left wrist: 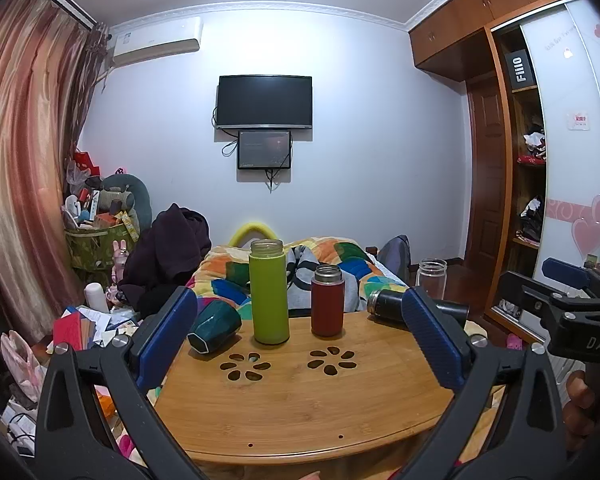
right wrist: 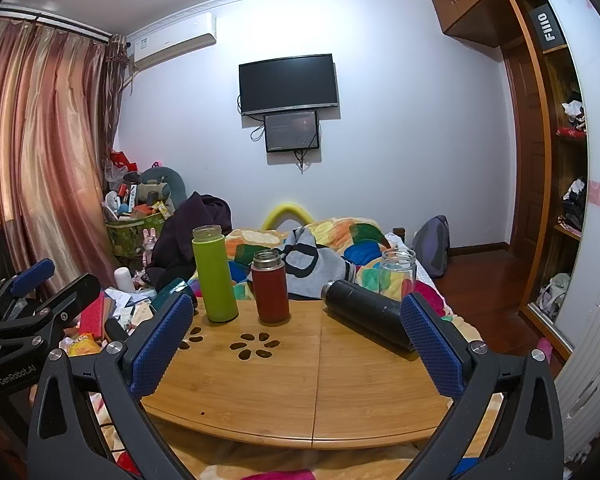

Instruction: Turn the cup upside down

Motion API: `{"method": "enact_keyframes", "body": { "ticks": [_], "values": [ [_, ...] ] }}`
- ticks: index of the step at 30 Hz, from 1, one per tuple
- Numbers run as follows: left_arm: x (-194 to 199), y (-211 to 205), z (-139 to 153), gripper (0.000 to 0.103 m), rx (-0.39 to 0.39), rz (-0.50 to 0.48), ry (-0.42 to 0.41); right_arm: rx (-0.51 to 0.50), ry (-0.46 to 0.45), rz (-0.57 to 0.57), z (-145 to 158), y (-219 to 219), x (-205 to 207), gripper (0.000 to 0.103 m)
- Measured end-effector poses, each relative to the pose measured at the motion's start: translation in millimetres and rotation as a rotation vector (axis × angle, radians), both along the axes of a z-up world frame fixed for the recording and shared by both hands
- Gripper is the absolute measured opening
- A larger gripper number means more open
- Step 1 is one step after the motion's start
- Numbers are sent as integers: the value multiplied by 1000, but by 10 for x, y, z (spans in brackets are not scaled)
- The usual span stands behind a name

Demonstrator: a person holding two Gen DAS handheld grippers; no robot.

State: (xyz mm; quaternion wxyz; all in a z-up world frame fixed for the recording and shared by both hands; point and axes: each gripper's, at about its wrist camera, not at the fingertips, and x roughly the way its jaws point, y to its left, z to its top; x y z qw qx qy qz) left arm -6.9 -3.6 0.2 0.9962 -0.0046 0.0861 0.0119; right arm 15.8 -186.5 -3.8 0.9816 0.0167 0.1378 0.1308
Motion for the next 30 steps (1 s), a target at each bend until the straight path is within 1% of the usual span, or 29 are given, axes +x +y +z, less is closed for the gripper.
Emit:
{"method": "enact_keyframes", "body": {
  "ticks": [30],
  "values": [
    [9,43,-16,103,-6,4,5,-4,-2,2,-20,43,23,103]
  ]
}}
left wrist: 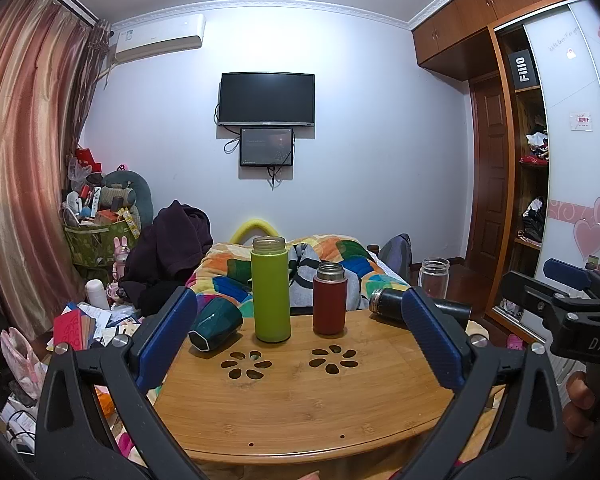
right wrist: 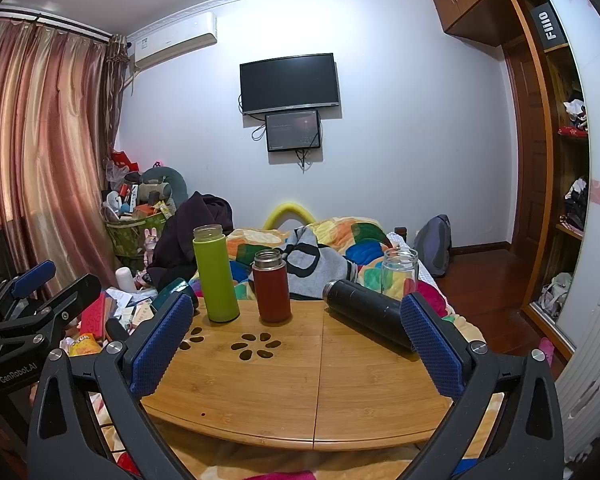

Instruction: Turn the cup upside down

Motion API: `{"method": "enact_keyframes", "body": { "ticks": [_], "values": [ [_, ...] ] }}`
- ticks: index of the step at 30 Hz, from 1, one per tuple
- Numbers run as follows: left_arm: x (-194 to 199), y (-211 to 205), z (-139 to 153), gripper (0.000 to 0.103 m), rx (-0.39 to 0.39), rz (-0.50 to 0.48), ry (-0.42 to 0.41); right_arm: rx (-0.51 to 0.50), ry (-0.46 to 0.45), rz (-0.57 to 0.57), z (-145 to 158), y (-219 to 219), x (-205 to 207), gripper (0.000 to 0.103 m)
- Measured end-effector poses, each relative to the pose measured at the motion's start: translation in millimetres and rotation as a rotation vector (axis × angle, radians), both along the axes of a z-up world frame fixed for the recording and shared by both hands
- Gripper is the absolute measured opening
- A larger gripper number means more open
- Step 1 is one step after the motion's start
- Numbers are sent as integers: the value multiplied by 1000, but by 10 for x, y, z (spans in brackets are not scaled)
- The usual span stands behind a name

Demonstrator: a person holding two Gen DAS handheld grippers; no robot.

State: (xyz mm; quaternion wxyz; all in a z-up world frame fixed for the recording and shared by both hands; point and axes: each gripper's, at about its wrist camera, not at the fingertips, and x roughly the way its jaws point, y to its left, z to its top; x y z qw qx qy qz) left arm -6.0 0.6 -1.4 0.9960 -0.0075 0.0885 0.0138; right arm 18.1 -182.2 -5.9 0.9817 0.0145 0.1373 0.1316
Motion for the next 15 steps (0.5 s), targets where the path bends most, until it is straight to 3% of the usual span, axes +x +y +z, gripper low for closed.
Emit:
{"method": "enact_keyframes", "body": {
  "ticks": [15],
  "values": [
    [112,93,-41,103,-2,-28,3,4,7,2,-45,34,78,103]
  ]
}}
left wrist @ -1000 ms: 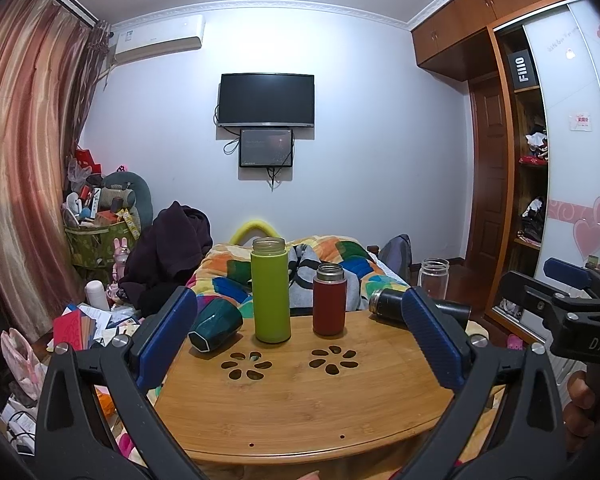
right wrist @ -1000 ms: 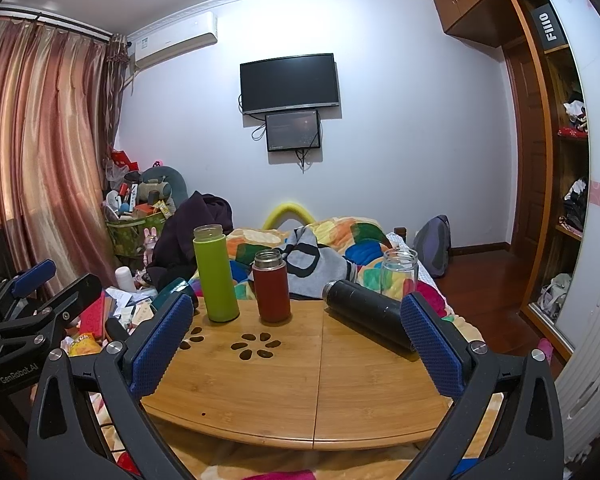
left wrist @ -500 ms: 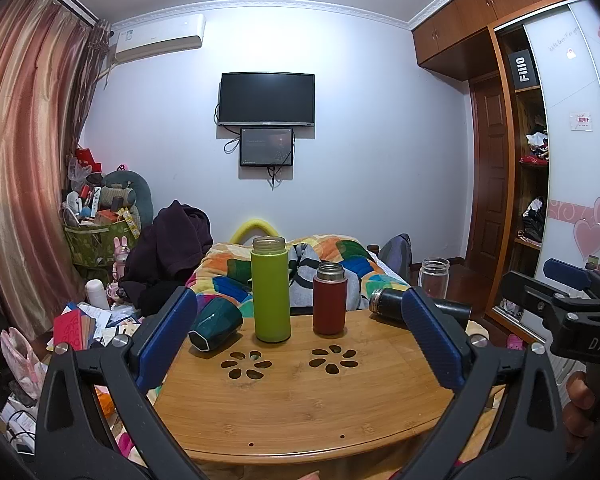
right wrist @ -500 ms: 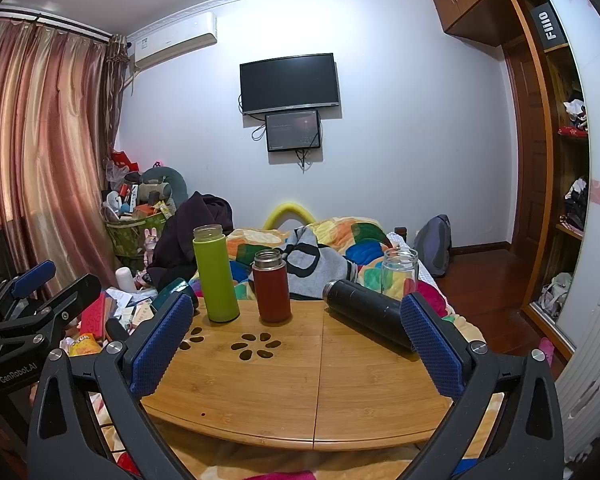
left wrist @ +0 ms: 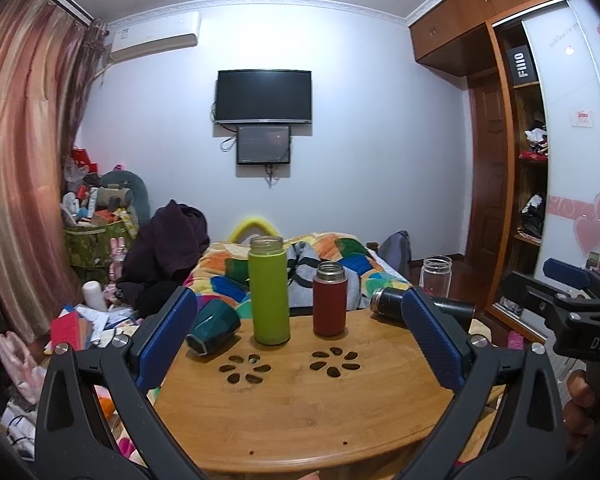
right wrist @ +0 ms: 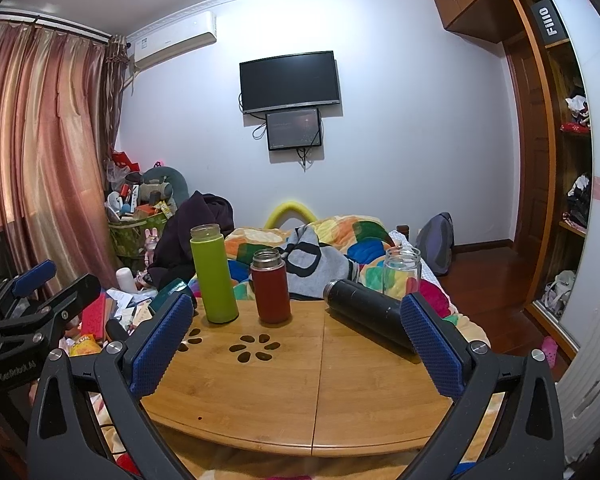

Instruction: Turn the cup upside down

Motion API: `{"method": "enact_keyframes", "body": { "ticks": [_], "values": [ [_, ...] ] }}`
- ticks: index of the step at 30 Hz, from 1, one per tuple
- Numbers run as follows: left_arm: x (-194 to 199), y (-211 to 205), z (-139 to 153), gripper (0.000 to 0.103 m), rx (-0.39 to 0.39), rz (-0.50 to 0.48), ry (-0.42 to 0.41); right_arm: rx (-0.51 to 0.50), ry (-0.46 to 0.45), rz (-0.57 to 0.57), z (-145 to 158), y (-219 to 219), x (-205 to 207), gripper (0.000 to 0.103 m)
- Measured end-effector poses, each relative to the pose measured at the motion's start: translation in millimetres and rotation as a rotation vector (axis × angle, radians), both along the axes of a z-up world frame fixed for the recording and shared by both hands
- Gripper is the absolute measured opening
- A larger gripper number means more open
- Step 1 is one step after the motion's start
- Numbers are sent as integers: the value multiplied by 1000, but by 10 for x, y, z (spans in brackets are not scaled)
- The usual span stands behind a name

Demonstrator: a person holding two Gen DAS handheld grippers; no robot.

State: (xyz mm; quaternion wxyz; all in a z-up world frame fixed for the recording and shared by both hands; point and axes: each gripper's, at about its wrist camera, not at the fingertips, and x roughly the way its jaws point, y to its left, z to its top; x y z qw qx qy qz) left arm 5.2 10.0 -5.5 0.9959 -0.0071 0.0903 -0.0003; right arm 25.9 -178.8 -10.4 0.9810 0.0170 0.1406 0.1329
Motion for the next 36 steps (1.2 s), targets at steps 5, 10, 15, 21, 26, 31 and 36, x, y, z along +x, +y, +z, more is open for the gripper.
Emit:
{"method": "enact_keyframes", "body": {
  "ticks": [5,10,15,21,26,31,36],
  "values": [
    [561,215,-112,103,12,-5,73,11,22,-5,-43,-84,92,103],
    [1409,381,-349,103,24,17,223,18,56,-26,-108,-180,229,103],
    [2121,559,-600,103,-11,40,322,9,89,-55,-195,-303,402,103],
    [2625,577,-781,99,-45,54,401,27,145,-71,-329,-444,609,103],
    [2824,575,-847,65,-83,50,446,38,174,-66,-426,-508,704,103],
    [2801,534,-805,63,-70,39,465,39,175,-59,-445,-512,694,103],
    [2562,382,-762,63,-49,-44,482,37,169,-50,-419,-470,662,103]
  ]
}}
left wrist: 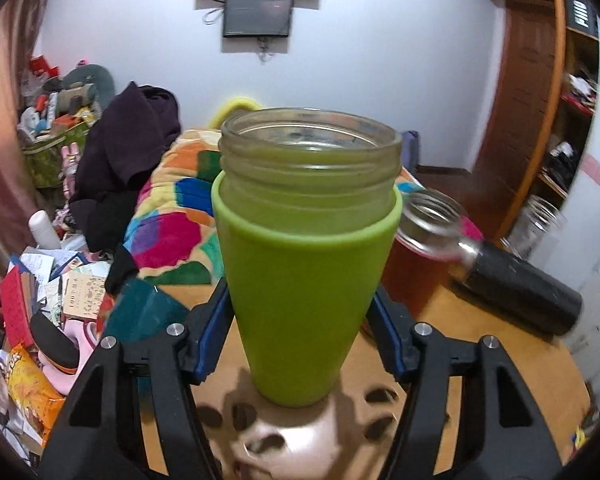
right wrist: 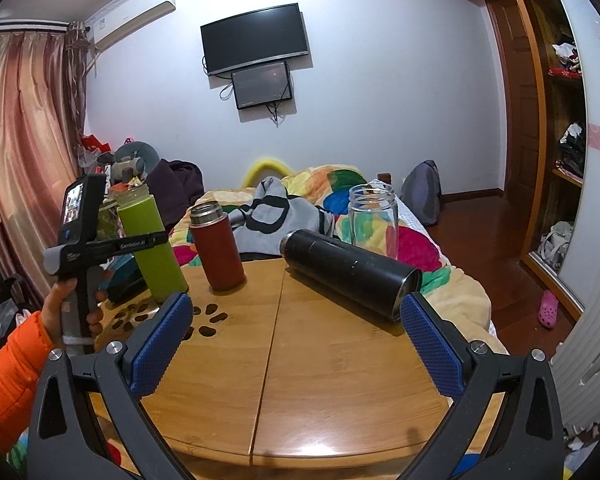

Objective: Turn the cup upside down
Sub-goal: 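Reach the left gripper to the lime-green tumbler and close around it, then lift the tumbler with the left gripper while the right gripper closes on it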

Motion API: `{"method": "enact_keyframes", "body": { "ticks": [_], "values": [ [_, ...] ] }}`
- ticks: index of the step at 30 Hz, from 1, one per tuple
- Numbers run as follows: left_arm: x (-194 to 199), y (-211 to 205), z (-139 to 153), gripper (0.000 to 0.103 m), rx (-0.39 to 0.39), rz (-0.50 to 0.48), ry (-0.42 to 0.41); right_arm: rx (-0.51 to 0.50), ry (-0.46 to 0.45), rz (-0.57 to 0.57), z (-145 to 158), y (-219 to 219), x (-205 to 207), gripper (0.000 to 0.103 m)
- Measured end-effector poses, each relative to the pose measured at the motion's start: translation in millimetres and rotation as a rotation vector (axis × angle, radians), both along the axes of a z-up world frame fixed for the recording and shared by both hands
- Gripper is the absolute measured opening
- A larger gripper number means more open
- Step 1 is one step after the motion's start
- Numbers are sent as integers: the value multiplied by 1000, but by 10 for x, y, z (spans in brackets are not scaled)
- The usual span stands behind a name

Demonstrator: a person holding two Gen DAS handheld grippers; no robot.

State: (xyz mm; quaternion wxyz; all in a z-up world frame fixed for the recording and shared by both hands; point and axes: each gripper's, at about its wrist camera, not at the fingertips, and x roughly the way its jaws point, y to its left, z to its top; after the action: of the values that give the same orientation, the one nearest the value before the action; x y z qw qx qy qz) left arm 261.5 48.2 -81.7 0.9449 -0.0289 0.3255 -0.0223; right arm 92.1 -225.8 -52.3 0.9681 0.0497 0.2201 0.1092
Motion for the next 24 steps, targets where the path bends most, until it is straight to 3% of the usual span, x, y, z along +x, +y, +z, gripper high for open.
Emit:
{"method": "enact_keyframes", "body": {
  "ticks": [8,14,24],
  "values": [
    [-738,-518,80,63,17,-212,-28,-9,-15,4,5,12,-95,103],
    [-1180,-901,138,63,-23,-381,-41,-18,-12,0,-21,8,-173,103],
    [-1278,-983,132,63,-36,-385,-66,-12,-16,13,-43,15,-218,103]
  ]
}}
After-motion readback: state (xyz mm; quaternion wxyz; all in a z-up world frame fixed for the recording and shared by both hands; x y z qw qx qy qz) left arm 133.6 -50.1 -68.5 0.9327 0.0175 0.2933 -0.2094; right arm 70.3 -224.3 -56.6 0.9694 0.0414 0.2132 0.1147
